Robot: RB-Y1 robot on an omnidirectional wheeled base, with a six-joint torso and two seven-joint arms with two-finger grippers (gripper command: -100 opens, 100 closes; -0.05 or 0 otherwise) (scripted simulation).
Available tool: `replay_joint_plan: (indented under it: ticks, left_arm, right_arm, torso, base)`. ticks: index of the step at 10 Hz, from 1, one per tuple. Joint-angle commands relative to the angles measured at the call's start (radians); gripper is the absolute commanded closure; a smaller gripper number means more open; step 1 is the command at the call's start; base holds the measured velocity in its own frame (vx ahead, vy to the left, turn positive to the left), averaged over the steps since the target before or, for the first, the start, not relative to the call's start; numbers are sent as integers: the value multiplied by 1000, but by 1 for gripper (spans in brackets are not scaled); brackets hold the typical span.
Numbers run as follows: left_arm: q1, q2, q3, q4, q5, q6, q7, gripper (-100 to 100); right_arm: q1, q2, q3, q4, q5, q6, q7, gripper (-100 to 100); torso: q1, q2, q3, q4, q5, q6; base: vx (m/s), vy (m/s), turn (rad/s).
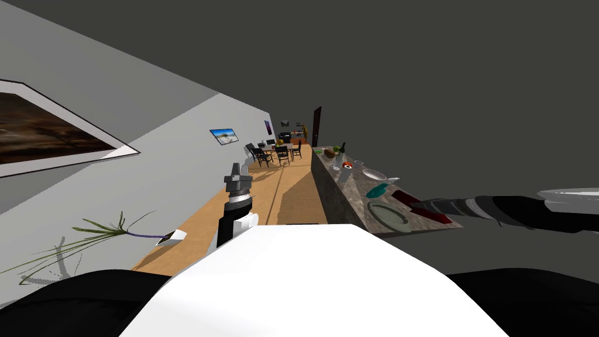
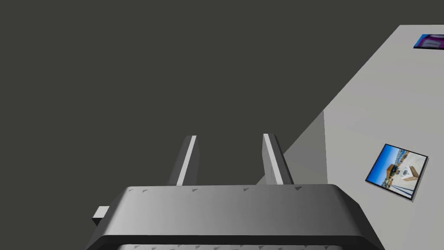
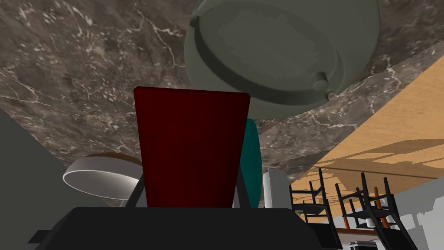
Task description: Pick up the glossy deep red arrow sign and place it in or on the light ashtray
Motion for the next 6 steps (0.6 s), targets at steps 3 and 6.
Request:
replay_joint_plan:
  ticks: [3,6]
  left_arm:
    - [0,0,0,0,0,0,0,0]
    - [0,0,0,0,0,0,0,0]
  right_arm:
    - [17,-30,3,-7,52,-39,-66,100]
    - [17,-27,-1,-3,71,-49,-84,-100]
  torso:
    - [-2,0,0,0,0,0]
    - [-6,-1,0,0,0,-1]
  base:
    - [-2,113,-4]
    - [0,54,0]
